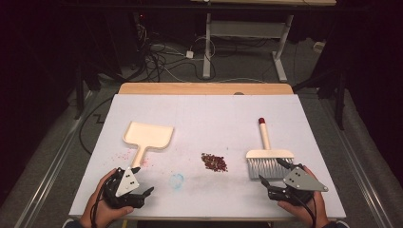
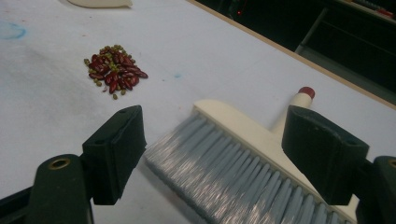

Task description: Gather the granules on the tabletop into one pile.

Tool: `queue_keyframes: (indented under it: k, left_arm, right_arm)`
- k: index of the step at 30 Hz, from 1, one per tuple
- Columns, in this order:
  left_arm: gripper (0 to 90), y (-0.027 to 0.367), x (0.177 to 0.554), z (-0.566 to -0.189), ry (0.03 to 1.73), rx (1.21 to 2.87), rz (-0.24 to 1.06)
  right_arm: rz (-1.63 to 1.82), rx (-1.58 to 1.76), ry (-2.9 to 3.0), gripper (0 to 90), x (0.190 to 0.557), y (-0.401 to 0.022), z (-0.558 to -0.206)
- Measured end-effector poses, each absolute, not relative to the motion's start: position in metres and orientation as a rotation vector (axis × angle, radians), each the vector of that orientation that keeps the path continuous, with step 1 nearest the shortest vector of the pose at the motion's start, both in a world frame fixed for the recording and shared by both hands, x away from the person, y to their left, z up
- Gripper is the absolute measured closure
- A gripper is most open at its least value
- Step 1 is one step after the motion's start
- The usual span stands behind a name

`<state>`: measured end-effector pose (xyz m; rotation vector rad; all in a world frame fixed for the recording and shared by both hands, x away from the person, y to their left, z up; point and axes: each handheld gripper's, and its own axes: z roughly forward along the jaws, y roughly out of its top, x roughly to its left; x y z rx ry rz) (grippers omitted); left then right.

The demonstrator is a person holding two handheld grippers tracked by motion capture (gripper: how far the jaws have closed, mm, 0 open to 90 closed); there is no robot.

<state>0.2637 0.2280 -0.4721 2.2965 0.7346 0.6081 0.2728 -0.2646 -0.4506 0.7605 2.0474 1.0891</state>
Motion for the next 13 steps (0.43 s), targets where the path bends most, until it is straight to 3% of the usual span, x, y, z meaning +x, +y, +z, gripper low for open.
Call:
queue_keyframes:
  k: [13]
  left_arm:
    - [20.6, 0.2269, 0.2659, -0.4713, 0.738, 2.292, 0.612]
  right_arm:
    - [1.083, 0.755, 2.045, 22.2, 0.2719, -0.2653, -0.4504]
